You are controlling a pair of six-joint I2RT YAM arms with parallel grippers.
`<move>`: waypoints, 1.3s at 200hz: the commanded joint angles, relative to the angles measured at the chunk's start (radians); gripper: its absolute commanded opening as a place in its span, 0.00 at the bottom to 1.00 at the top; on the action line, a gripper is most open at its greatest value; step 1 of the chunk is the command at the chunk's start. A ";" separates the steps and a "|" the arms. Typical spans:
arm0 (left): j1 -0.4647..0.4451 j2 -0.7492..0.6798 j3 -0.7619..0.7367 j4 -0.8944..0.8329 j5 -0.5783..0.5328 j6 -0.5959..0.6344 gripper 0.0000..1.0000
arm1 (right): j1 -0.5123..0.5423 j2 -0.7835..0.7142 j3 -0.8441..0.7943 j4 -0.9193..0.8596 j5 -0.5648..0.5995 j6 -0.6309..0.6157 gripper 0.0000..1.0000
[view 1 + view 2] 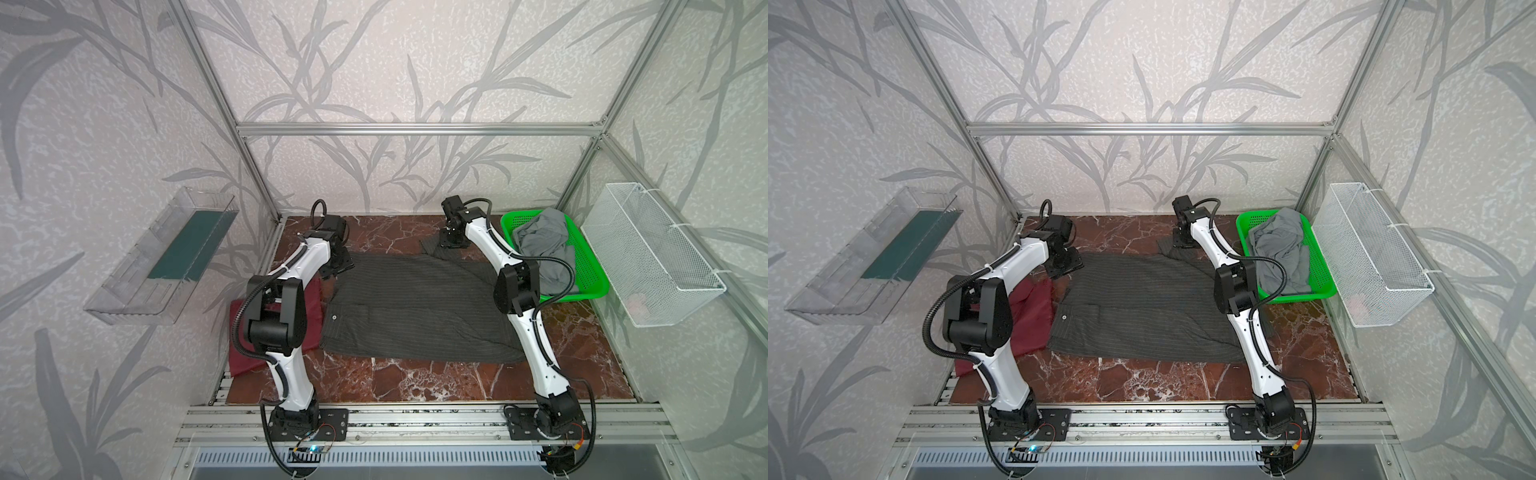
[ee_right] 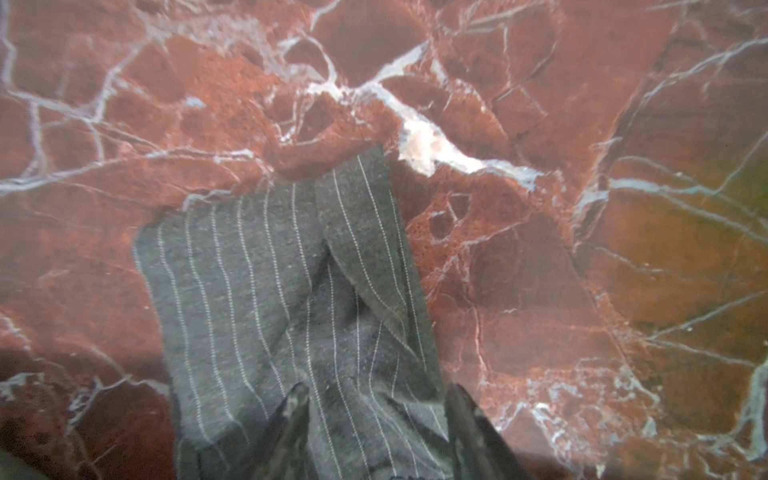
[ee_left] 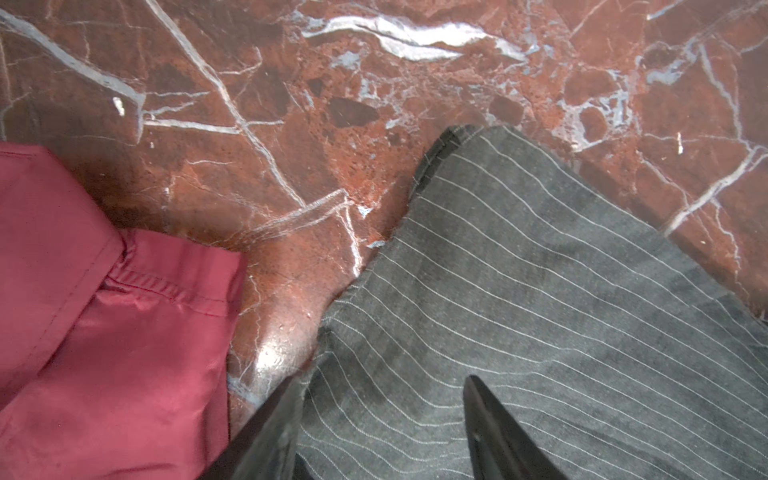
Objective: Fold and stack the long sleeve shirts
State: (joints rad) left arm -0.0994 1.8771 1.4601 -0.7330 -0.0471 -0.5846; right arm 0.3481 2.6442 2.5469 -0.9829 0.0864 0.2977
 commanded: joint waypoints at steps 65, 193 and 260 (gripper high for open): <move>0.007 0.021 0.018 0.000 0.028 0.000 0.62 | -0.025 0.029 0.074 -0.035 -0.045 -0.020 0.00; 0.026 0.044 0.000 0.030 0.057 -0.009 0.61 | 0.040 -0.880 -0.918 0.464 -0.093 0.074 0.00; 0.046 0.048 0.019 0.059 0.120 -0.042 0.62 | 0.060 -1.278 -1.226 0.465 0.018 0.109 0.00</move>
State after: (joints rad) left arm -0.0624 1.9205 1.4597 -0.6903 0.0395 -0.6033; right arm 0.4397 1.4681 1.2499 -0.5438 0.0395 0.4049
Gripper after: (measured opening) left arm 0.615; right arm 0.050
